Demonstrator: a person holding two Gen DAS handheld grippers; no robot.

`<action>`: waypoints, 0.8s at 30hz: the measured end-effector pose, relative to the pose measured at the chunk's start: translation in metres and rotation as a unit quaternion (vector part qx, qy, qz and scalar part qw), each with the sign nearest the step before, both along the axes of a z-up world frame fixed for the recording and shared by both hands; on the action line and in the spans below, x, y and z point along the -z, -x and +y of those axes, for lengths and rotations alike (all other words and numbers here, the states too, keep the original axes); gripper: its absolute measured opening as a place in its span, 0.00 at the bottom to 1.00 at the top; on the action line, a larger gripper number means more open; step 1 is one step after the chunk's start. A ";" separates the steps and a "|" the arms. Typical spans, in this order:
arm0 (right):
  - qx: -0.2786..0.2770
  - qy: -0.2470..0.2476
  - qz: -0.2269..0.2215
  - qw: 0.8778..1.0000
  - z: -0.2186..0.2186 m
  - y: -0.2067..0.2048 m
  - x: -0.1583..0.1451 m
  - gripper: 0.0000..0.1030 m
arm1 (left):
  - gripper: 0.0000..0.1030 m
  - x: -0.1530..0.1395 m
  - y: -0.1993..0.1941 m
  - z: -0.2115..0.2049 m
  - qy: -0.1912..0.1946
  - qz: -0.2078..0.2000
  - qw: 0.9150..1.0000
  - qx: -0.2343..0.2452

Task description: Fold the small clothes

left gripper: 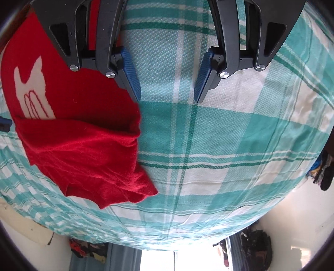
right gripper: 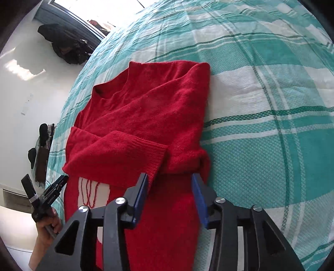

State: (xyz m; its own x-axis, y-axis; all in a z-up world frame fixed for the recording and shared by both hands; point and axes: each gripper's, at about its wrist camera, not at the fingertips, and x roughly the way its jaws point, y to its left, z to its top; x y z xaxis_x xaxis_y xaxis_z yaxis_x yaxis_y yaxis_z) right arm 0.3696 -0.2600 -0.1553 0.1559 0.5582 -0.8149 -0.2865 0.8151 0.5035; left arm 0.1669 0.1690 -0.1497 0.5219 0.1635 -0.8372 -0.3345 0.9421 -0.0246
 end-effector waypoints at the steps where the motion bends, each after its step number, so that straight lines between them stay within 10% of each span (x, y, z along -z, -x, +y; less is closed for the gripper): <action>1: 0.005 -0.013 -0.005 1.000 -0.010 0.001 -0.005 0.48 | 0.53 -0.005 0.006 0.006 0.012 -0.012 1.000 -0.005; 6: -0.010 -0.100 0.022 0.995 -0.022 0.004 -0.014 0.48 | 0.51 -0.026 -0.012 0.047 0.106 -0.068 0.990 -0.062; 12: -0.024 -0.064 0.012 0.998 0.018 0.014 0.003 0.47 | 0.51 -0.005 -0.097 0.034 0.156 -0.028 0.987 -0.018; 14: -0.021 -0.060 0.006 0.998 0.024 0.013 0.006 0.19 | 0.48 0.004 -0.118 0.030 0.156 -0.011 0.988 -0.020; 15: -0.022 -0.050 0.002 0.999 0.025 0.014 0.005 0.05 | 0.40 0.007 -0.124 0.030 0.158 -0.009 0.987 -0.023; 16: -0.022 -0.047 0.001 0.999 0.026 0.014 0.003 0.05 | 0.08 0.010 -0.129 0.031 0.167 -0.007 0.986 -0.018; 24: -0.067 0.008 -0.018 0.998 0.021 0.024 -0.014 0.03 | 0.02 0.015 -0.132 0.032 0.074 0.011 0.997 -0.024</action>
State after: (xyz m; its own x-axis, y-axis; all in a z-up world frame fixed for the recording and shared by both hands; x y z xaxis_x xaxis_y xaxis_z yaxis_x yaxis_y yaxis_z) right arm 0.3459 -0.2391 -0.1416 0.1102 0.5629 -0.8191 -0.4121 0.7759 0.4777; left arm 0.2987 0.2010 -0.1649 0.4973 0.0611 -0.8654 -0.3807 0.9117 -0.1544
